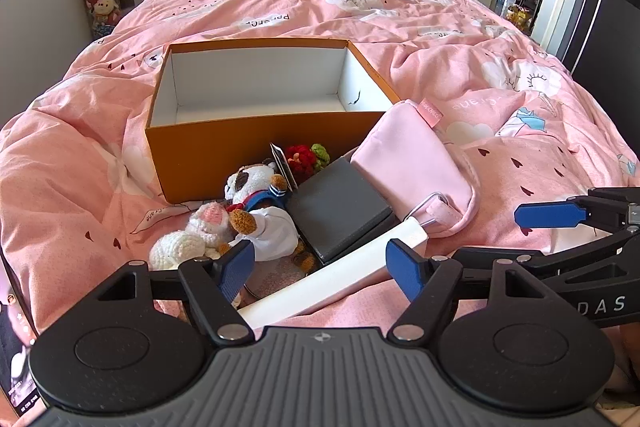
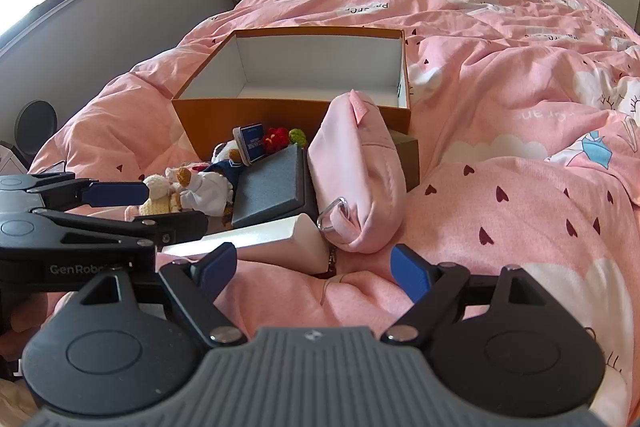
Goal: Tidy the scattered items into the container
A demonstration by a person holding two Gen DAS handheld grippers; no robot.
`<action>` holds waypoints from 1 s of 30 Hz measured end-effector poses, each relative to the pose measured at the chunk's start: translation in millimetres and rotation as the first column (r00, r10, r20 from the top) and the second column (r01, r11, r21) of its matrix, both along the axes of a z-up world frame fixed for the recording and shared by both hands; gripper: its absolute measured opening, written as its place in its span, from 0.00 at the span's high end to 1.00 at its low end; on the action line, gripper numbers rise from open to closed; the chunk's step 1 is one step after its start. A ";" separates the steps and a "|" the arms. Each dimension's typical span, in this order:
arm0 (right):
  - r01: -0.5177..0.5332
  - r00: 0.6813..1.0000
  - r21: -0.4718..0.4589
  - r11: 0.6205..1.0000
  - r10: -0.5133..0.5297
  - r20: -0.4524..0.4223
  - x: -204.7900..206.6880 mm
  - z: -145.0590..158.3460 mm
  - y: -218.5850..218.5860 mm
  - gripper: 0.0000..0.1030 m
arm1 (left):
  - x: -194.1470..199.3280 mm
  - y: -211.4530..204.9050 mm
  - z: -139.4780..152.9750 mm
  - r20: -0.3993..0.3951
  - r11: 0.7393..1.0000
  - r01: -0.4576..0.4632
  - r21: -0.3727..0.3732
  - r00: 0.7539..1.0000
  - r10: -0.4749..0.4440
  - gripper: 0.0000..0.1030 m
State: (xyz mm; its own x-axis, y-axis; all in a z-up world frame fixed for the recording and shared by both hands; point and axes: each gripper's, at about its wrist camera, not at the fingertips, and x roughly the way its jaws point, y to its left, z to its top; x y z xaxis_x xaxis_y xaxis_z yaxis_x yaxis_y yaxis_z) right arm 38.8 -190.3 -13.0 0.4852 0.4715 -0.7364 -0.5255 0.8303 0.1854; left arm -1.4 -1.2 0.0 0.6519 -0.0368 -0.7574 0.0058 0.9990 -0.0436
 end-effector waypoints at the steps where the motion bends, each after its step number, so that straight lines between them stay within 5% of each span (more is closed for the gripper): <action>1: 0.000 1.000 0.000 1.000 0.000 -0.002 0.2 -0.1 0.1 0.17 | -0.1 -0.3 -0.1 -0.001 1.000 0.000 0.002 1.000 0.000 0.18; 30: -0.004 1.000 0.002 1.000 0.004 -0.014 1.0 -1.1 0.7 0.17 | -0.2 -1.4 -0.9 0.001 1.000 0.001 0.005 1.000 -0.001 0.21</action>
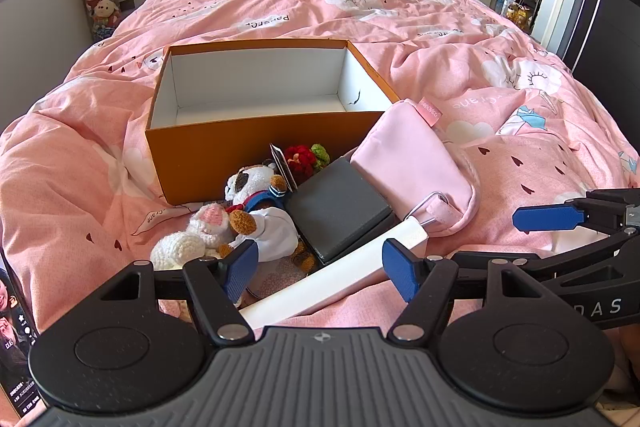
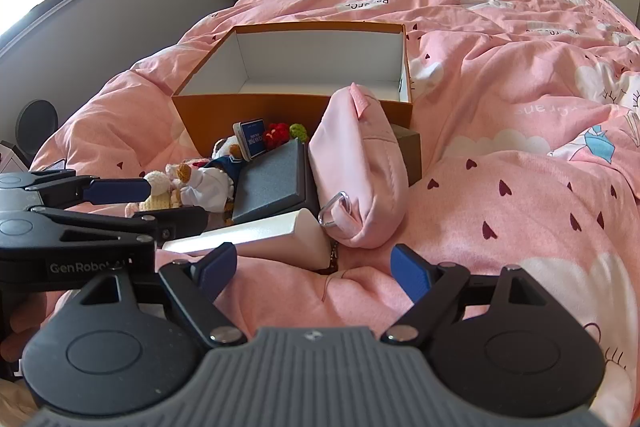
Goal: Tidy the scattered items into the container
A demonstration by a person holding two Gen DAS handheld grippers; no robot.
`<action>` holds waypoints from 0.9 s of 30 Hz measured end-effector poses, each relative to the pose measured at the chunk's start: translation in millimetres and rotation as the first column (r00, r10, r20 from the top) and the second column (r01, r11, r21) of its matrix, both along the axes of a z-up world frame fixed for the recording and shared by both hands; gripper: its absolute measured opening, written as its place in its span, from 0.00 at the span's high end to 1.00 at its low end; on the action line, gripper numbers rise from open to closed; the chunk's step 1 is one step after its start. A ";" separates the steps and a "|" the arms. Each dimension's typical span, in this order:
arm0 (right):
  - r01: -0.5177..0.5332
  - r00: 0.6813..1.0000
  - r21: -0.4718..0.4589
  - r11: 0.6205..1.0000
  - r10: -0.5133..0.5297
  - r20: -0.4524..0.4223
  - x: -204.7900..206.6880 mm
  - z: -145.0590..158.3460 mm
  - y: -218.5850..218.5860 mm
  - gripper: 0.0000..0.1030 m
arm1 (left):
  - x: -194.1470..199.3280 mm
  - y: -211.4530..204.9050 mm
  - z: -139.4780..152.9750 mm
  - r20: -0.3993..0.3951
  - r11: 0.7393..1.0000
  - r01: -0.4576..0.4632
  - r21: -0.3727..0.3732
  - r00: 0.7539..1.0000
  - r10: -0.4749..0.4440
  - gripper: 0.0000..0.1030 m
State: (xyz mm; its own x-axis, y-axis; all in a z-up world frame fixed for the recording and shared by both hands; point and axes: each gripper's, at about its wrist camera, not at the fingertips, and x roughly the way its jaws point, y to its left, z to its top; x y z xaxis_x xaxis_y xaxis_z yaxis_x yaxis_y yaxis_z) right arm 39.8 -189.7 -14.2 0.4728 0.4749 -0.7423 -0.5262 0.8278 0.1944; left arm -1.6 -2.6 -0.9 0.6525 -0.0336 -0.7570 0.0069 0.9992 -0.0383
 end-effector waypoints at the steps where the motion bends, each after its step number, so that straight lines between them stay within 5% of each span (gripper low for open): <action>1: 0.000 1.000 0.000 1.000 0.000 0.000 0.0 0.0 0.0 0.17 | 0.0 0.0 0.0 0.000 1.000 0.000 0.000 1.000 0.000 0.21; 27: -0.005 1.000 0.006 1.000 0.005 -0.009 0.2 -2.9 1.1 0.17 | 0.0 -0.3 -0.2 -0.001 1.000 0.000 -0.006 1.000 0.000 0.23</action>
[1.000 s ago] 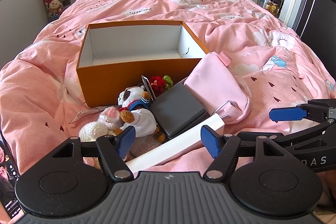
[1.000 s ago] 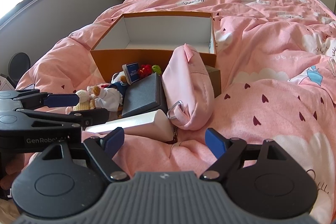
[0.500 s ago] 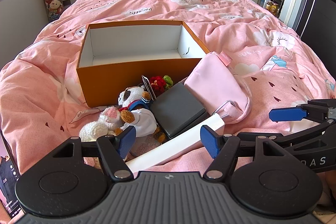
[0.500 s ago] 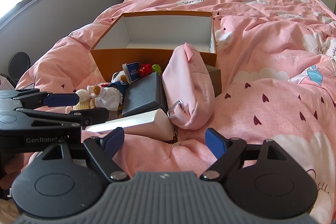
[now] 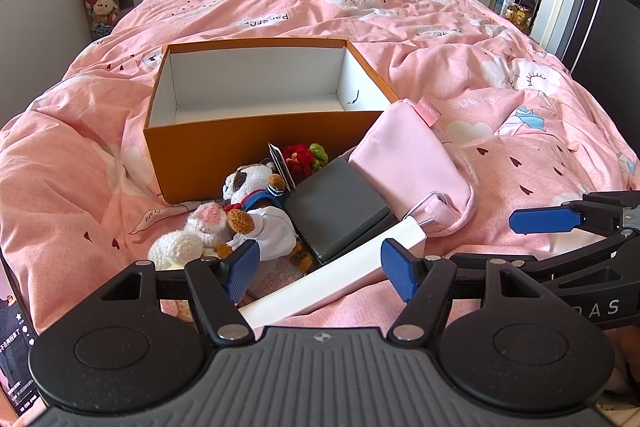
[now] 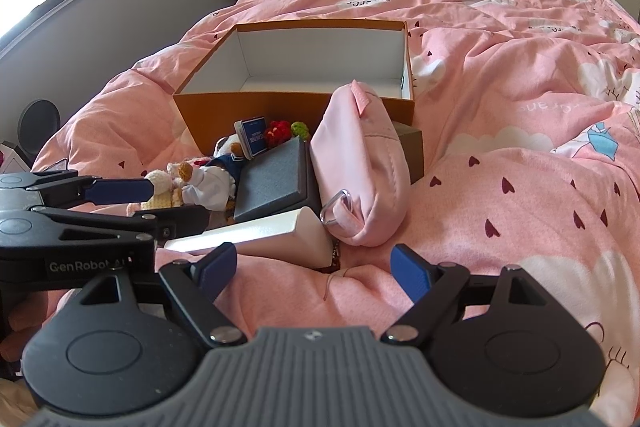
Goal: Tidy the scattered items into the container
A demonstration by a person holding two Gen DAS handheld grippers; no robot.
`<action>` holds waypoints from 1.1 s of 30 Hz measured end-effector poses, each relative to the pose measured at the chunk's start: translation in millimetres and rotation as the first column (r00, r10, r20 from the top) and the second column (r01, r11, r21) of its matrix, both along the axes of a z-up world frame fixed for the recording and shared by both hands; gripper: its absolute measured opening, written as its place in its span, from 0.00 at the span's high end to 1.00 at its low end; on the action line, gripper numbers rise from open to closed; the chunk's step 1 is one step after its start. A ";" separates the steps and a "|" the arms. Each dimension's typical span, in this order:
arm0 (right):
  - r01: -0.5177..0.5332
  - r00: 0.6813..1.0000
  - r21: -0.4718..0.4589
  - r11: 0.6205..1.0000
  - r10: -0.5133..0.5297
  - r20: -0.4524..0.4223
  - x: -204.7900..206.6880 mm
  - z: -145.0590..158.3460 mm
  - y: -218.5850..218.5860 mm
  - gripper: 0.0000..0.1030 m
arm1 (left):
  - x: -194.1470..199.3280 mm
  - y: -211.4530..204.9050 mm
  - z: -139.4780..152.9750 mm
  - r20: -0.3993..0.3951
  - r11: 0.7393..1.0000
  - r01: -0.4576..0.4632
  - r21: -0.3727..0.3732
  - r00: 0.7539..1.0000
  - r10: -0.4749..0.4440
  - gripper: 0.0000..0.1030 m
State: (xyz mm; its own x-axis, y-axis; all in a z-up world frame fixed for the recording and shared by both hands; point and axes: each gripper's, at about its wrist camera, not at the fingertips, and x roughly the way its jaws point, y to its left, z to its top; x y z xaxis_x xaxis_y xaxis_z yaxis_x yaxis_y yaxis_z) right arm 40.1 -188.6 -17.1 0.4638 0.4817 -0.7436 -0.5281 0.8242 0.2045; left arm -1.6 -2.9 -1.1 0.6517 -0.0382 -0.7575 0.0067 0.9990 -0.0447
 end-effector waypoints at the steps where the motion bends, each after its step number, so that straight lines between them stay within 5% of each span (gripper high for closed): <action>1: -0.001 1.000 0.004 1.000 0.001 -0.003 0.6 -0.1 -0.4 0.17 | 0.1 0.3 -0.2 -0.001 1.000 0.001 -0.008 1.000 -0.001 0.23; 9: 0.007 1.000 0.037 0.999 -0.007 0.006 10.2 7.5 -8.9 0.19 | 1.6 5.4 2.3 0.004 0.998 0.015 -0.054 1.000 -0.015 0.23; 15: -0.015 1.000 0.052 0.999 0.014 0.022 22.9 14.8 -11.7 0.31 | 4.0 18.4 7.1 0.012 0.997 0.005 -0.083 1.000 -0.004 0.24; 20: -0.105 0.994 0.045 0.993 0.106 -0.014 33.9 13.5 -0.4 0.46 | 7.5 31.1 6.4 -0.006 0.995 -0.002 -0.099 1.000 0.001 0.35; 26: -0.141 0.990 -0.030 0.990 0.142 0.026 46.1 15.2 8.3 0.47 | 18.5 25.7 -1.4 -0.027 0.989 0.124 -0.084 0.992 -0.127 0.36; 33: -0.112 0.994 -0.046 0.993 0.112 -0.001 67.0 9.0 -1.9 0.47 | 31.6 -2.0 -19.3 -0.071 0.948 0.319 0.016 0.946 -0.317 0.43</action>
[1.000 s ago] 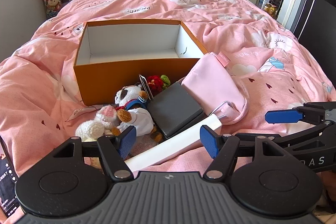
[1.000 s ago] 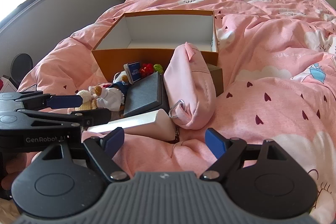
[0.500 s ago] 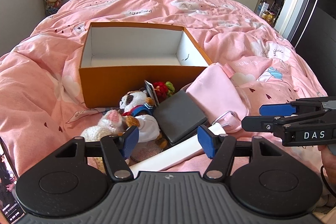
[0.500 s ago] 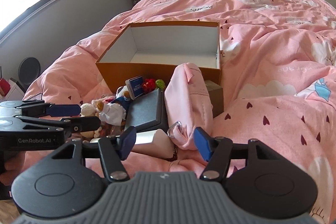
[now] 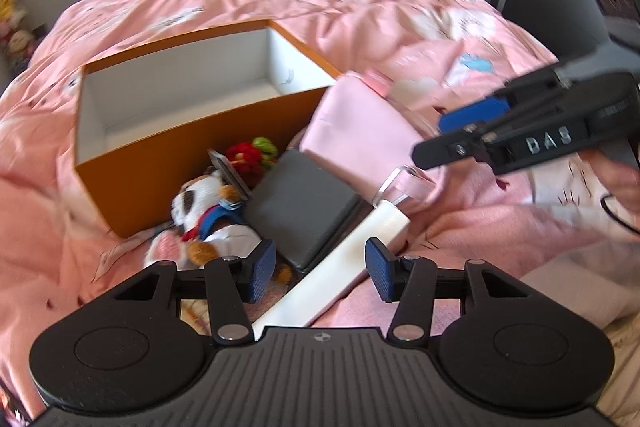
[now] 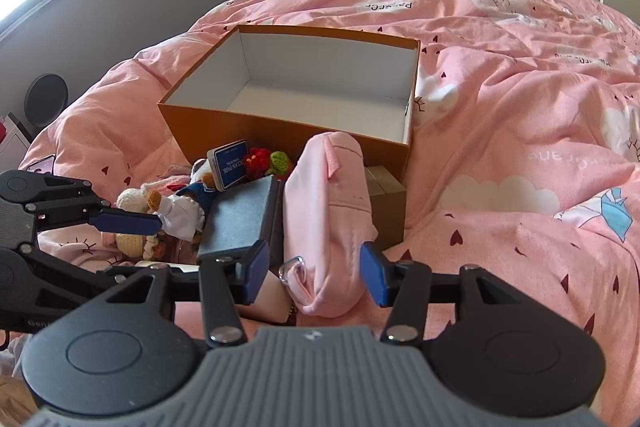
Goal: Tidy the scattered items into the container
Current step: 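Close left gripper on the white tube while right gripper closes on the pink pouch, then lift the white tube with left gripper while right gripper carries pink pouch toward box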
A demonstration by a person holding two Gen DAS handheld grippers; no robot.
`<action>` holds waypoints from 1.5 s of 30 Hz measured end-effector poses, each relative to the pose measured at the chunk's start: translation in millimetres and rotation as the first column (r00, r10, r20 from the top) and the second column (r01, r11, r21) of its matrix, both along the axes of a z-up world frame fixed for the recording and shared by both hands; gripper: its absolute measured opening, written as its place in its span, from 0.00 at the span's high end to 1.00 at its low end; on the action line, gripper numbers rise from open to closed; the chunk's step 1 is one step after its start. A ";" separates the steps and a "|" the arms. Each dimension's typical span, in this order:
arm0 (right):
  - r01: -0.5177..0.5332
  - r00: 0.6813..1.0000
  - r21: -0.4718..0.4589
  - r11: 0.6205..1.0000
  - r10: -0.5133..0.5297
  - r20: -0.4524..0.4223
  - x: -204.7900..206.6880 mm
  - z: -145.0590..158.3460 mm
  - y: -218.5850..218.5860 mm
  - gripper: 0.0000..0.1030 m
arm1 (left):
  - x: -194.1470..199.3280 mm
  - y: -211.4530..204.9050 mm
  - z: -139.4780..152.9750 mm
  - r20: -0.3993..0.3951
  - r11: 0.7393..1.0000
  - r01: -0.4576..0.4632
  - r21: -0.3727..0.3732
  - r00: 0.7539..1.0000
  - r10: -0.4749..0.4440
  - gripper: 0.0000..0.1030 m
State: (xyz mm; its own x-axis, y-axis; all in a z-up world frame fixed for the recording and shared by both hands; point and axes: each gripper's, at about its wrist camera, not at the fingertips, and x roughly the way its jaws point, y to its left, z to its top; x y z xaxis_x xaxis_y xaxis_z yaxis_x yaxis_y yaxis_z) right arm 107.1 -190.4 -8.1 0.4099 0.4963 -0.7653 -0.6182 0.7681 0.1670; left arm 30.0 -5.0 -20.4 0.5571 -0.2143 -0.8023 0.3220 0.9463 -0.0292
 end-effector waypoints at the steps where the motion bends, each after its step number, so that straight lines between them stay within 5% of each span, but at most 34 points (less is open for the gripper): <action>1: 0.003 1.000 0.001 1.000 -0.003 -0.007 1.9 -1.8 -0.9 0.47 | 2.2 -4.2 -2.8 -0.007 1.000 0.028 0.014 1.000 -0.028 0.43; 11: 0.004 0.998 0.000 1.000 -0.004 -0.057 16.1 -12.9 -1.1 0.40 | 21.0 -20.9 -24.7 -0.123 0.982 0.156 0.102 0.982 -0.143 0.43; 15: -0.004 0.997 0.002 1.000 0.004 -0.081 21.2 -19.6 1.4 0.39 | 30.1 -14.2 -36.2 -0.213 0.989 0.131 0.069 0.970 -0.114 0.43; 26: -0.025 0.995 0.004 1.000 0.025 -0.101 30.4 -30.4 8.5 0.40 | 45.0 -12.9 -64.9 -0.289 0.995 0.089 0.051 0.955 -0.070 0.43; 30: -0.032 0.996 -0.009 0.999 0.031 -0.083 30.8 -31.2 12.9 0.44 | 38.5 -10.8 -63.9 -0.253 0.995 0.074 0.064 0.966 -0.056 0.44; 37: -0.020 0.999 -0.010 1.000 0.020 -0.046 25.4 -22.0 8.4 0.67 | 21.3 7.3 -43.6 -0.156 0.998 -0.005 0.058 0.988 0.014 0.51; 45: -0.067 0.995 -0.032 0.997 0.070 0.072 7.6 2.0 12.7 0.70 | -4.2 25.0 -18.5 -0.051 0.992 -0.125 0.017 0.991 0.126 0.60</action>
State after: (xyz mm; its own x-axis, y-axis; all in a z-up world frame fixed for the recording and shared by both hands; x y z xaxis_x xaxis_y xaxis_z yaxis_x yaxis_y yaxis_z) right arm 114.7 -177.7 -6.2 0.4314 0.5027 -0.7491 -0.6792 0.7275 0.0971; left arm 25.8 20.0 -38.9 0.5368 -0.1343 -0.8329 0.1991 0.9795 -0.0297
